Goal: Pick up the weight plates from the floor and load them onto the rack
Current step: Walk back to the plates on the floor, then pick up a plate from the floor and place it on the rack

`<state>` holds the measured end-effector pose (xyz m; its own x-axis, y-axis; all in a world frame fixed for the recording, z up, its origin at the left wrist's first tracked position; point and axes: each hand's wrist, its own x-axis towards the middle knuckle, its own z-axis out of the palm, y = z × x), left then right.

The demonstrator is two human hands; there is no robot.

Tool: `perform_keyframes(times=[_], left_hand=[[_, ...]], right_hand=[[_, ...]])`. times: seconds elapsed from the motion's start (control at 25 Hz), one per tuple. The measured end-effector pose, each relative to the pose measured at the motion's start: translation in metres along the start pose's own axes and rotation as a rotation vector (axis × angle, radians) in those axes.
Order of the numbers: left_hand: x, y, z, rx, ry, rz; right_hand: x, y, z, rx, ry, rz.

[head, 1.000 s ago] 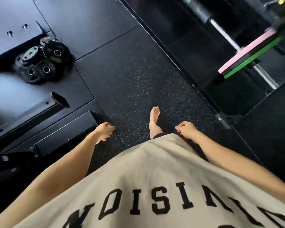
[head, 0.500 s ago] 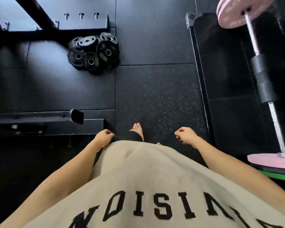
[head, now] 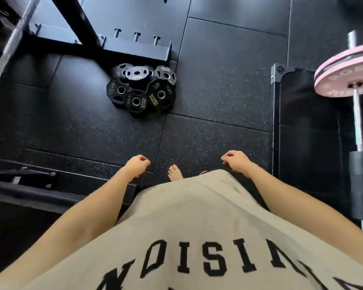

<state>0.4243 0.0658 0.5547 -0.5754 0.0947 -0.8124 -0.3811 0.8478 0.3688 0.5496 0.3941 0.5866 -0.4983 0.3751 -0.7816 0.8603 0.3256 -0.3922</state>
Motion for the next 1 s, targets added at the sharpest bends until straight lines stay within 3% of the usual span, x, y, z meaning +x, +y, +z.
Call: perform_keyframes(times=[0.32, 0.64, 0.84, 1.0], left_hand=[[0.104, 0.096, -0.114, 0.023, 0.015, -0.016], [0.204, 0.182, -0.167, 0.080, 0.010, -0.125], [0.303, 0.224, -0.184, 0.168, 0.013, -0.122], [0.420, 0.221, -0.181, 0.322, -0.007, -0.072]], right_hand=[[0.110, -0.137, -0.047, -0.026, -0.034, -0.017], [0.234, -0.233, -0.072, 0.008, -0.152, 0.110], [0.323, -0.275, -0.057, 0.073, -0.170, 0.220], [0.418, -0.287, 0.000, 0.142, -0.194, 0.269]])
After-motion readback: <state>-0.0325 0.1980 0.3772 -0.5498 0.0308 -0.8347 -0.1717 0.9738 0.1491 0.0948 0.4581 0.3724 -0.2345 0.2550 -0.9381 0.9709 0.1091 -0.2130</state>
